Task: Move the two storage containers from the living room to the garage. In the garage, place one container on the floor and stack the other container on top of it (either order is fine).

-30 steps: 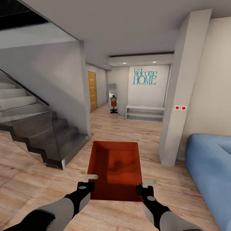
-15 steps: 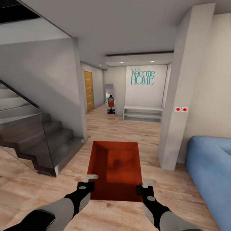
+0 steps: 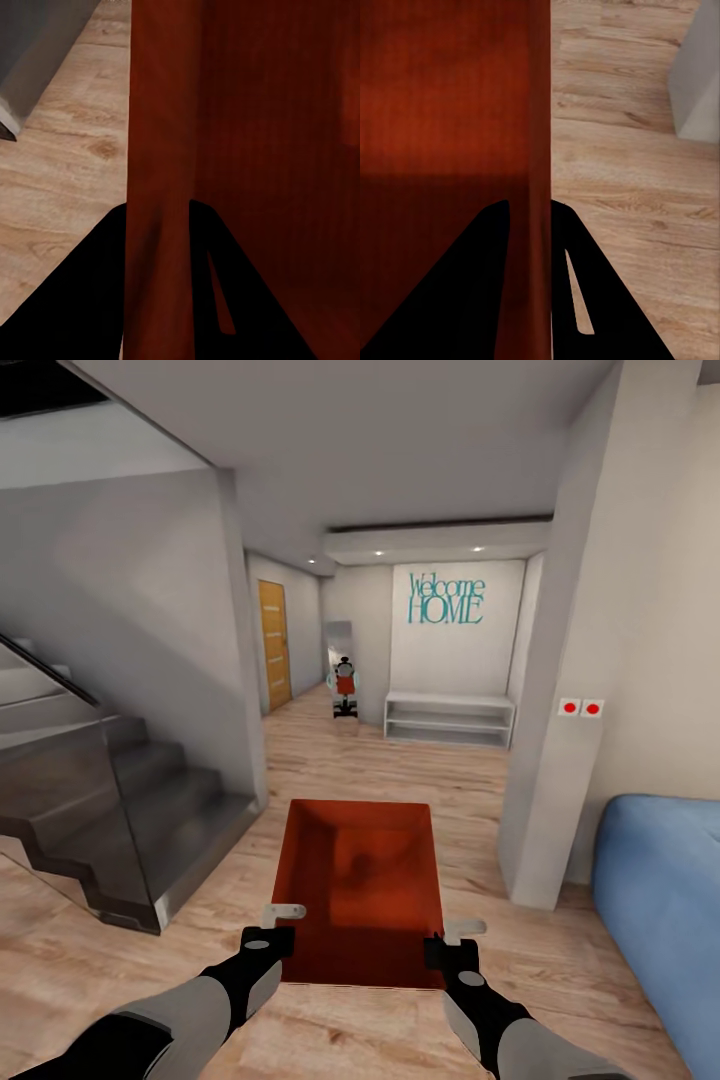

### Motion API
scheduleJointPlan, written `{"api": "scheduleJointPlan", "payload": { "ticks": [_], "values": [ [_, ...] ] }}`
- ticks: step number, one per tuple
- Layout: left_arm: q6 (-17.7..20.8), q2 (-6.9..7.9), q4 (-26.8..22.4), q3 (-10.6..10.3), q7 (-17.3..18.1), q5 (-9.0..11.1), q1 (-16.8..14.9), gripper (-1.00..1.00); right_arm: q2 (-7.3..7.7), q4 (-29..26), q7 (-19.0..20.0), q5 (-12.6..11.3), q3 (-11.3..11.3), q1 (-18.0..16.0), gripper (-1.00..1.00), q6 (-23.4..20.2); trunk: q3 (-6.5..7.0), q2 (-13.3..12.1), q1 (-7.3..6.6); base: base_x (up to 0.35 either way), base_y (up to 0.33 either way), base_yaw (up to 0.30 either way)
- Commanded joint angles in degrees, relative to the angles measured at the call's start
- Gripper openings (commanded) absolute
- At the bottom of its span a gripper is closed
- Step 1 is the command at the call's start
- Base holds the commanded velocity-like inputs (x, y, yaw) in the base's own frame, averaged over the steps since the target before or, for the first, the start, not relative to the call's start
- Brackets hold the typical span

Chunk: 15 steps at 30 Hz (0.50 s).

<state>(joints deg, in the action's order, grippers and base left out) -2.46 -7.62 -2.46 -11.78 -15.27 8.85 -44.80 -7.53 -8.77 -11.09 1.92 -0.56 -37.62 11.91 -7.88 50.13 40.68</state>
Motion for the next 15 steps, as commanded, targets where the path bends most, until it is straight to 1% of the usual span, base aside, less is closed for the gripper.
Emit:
{"api": "scheduleJointPlan", "payload": {
  "ticks": [1, 15],
  "values": [
    [-0.3, 1.03, 0.2, 1.3, -1.2, 0.8, 0.0, -1.00, -0.03, -1.3, 0.2, 0.9, 1.9, -0.1, -1.00, 1.2, -0.09, 0.1, 0.04, 0.323, 0.000, 0.000],
    [-0.3, 1.03, 0.2, 1.3, -1.2, 0.8, 0.0, -1.00, -0.03, -1.3, 0.2, 0.9, 1.9, -0.1, -1.00, 1.2, -0.09, 0.1, 0.04, 0.323, 0.000, 0.000]
  ]
}}
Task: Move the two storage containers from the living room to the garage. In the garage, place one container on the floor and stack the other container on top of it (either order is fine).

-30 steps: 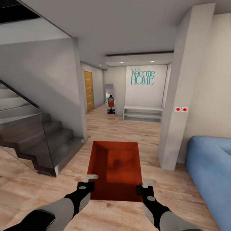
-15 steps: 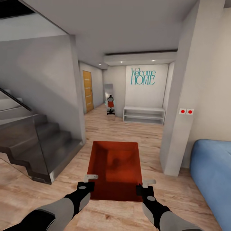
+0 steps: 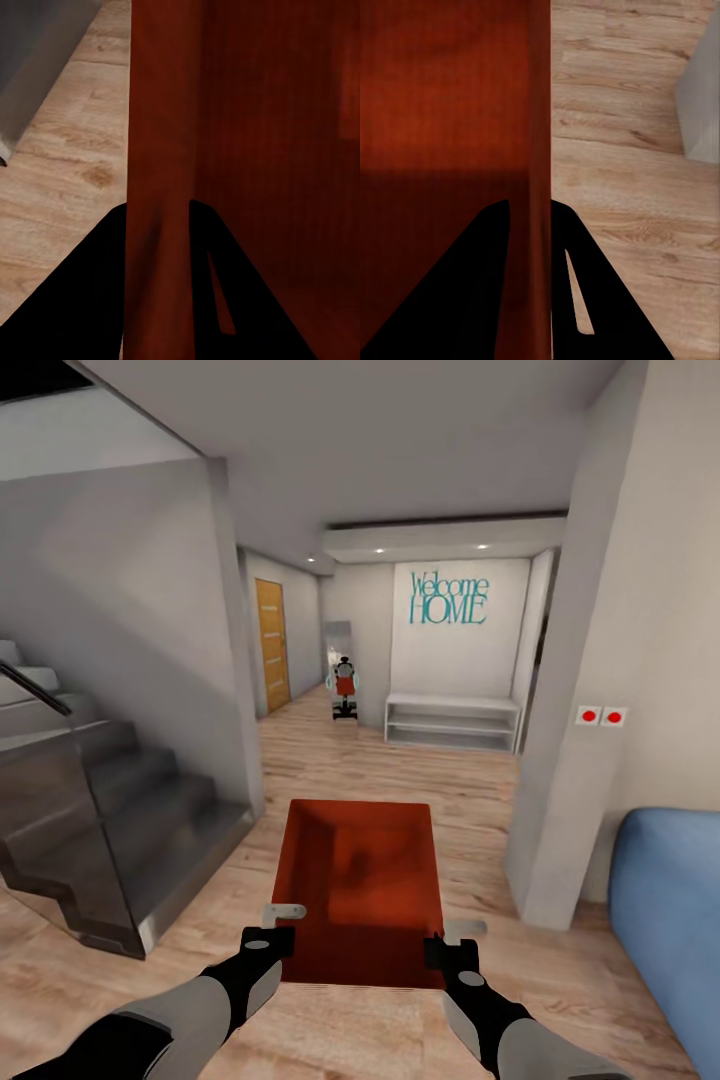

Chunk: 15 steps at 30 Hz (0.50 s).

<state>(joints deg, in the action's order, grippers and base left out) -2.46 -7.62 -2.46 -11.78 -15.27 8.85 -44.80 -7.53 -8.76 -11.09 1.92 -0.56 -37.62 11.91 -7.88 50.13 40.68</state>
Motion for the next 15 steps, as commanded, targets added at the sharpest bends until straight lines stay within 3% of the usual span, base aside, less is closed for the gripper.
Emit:
{"api": "scheduleJointPlan", "payload": {
  "ticks": [1, 7, 15],
  "values": [
    [-0.3, 1.03, 0.2, 1.3, -1.2, 0.8, 0.0, -1.00, -0.03, -1.3, 0.2, 0.9, 1.9, -0.1, -1.00, 1.2, -0.09, 0.1, 0.04, 0.323, 0.000, 0.000],
    [-0.3, 1.03, 0.2, 1.3, -1.2, 0.8, 0.0, -1.00, -0.06, -1.3, 0.2, 0.9, 1.9, -0.1, -1.00, 1.2, -0.09, 0.1, 0.04, 0.323, 0.000, -0.007],
    [-0.3, 1.03, 0.2, 1.3, -1.2, 0.8, 0.0, -1.00, -0.09, -1.3, 0.2, 0.9, 1.9, -0.1, -1.00, 1.2, -0.09, 0.1, 0.04, 0.325, 0.000, -0.149]
  ]
}}
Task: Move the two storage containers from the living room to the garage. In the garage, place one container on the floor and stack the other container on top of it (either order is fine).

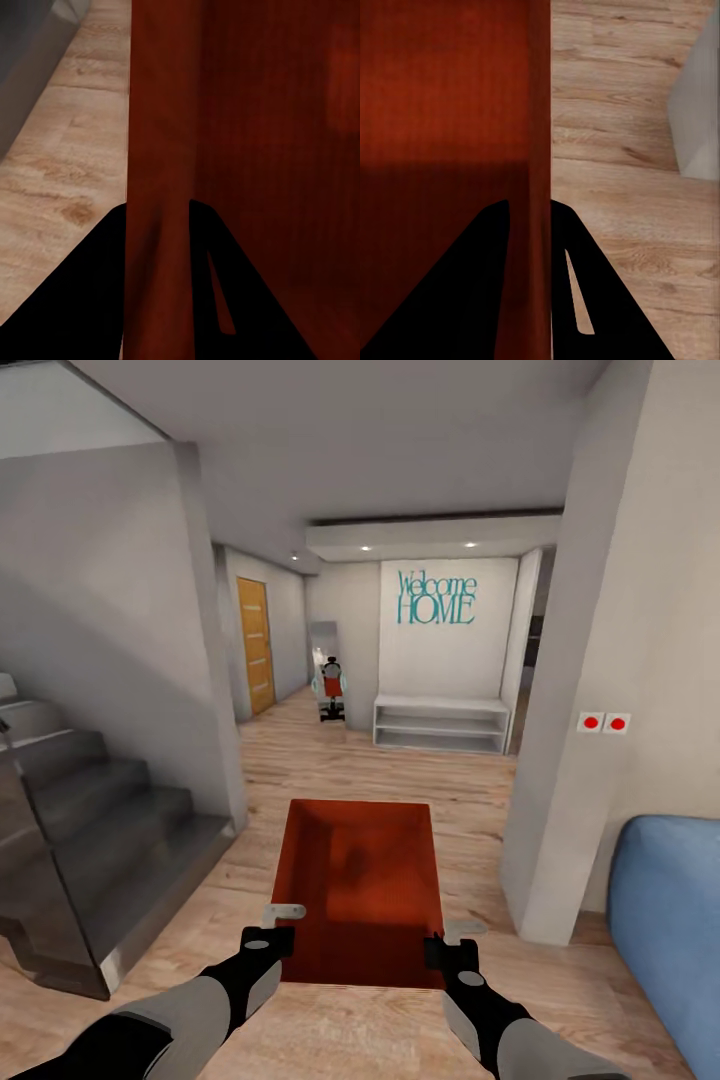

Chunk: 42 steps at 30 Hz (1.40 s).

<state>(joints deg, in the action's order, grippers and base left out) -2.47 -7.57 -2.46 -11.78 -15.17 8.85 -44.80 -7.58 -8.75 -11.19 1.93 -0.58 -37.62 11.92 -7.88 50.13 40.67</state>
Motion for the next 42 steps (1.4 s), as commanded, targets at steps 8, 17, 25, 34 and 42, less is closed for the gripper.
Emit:
{"api": "scheduleJointPlan", "payload": {
  "ticks": [8, 17, 25, 34, 42],
  "values": [
    [-0.3, 0.98, 0.2, 1.3, -1.3, 0.8, 0.0, -1.00, -0.02, -1.4, 0.3, 0.9, 1.9, -0.1, -1.00, 1.2, -0.09, 0.1, 0.04, 0.325, 0.000, -0.015],
    [-0.3, 0.98, 0.2, 1.3, -1.3, 0.8, 0.0, -1.00, -0.02, -1.4, 0.3, 0.9, 1.9, -0.1, -1.00, 1.2, -0.09, 0.1, 0.04, 0.325, 0.000, 0.000],
    [-0.3, 0.98, 0.2, 1.3, -1.3, 0.8, 0.0, -1.00, -0.07, -1.4, 0.3, 0.9, 1.9, -0.1, -1.00, 1.2, -0.09, 0.1, 0.04, 0.325, 0.000, 0.000],
    [-0.3, 0.98, 0.2, 1.3, -1.3, 0.8, 0.0, -1.00, -0.06, -1.4, 0.3, 0.9, 1.9, -0.1, -1.00, 1.2, -0.09, 0.1, 0.04, 0.325, 0.000, 0.000],
    [-0.3, 0.98, 0.2, 1.3, -1.3, 0.8, 0.0, -1.00, 0.01, -1.4, 0.3, 0.9, 1.9, -0.1, -1.00, 1.2, -0.09, 0.1, 0.04, 0.325, 0.000, 0.000]
  ]
}}
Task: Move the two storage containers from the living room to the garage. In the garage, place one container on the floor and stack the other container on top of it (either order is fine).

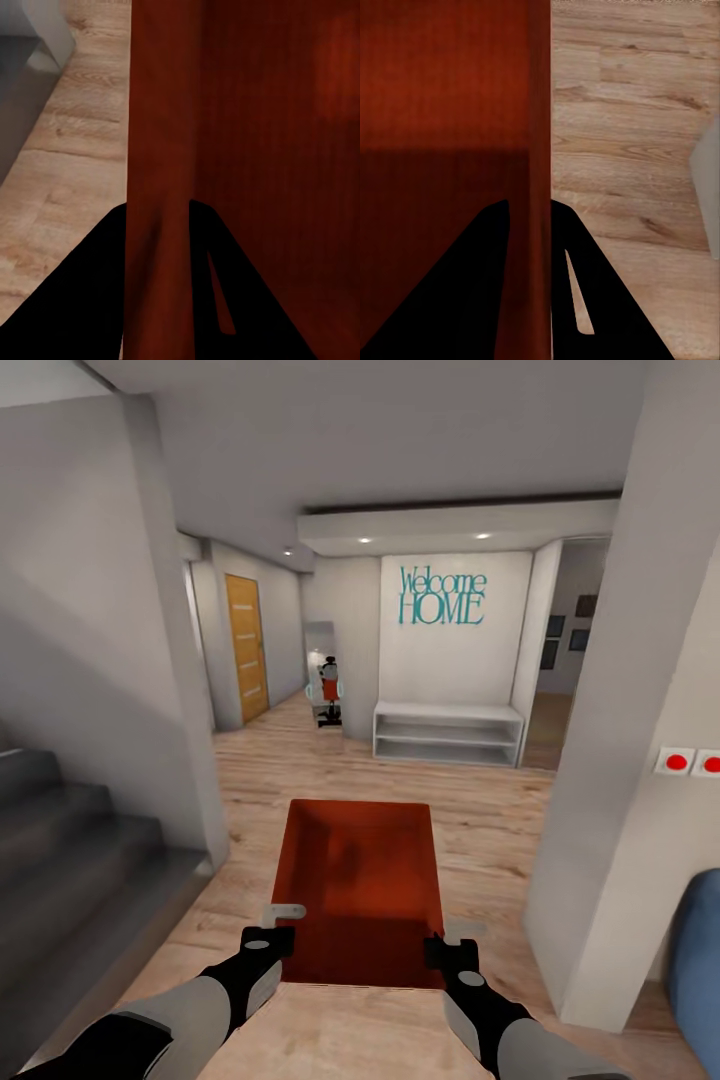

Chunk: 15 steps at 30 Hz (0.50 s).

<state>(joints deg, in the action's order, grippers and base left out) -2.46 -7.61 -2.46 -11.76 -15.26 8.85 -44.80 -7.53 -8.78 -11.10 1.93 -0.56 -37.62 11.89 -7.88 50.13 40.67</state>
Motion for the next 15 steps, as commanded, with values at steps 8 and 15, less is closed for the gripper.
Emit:
{"api": "scheduleJointPlan", "payload": {
  "ticks": [8, 15],
  "values": [
    [-0.3, 1.02, 0.2, 1.3, -1.2, 0.8, 0.0, -1.00, -0.08, -1.3, 0.2, 0.9, 1.9, -0.1, -1.00, 1.2, -0.09, 0.1, 0.04, 0.325, 0.000, 0.000],
    [-0.3, 1.02, 0.2, 1.3, -1.2, 0.8, 0.0, -1.00, -0.06, -1.3, 0.2, 0.9, 1.9, -0.1, -1.00, 1.2, -0.09, 0.1, 0.04, 0.325, 0.000, 0.000]
  ]
}}
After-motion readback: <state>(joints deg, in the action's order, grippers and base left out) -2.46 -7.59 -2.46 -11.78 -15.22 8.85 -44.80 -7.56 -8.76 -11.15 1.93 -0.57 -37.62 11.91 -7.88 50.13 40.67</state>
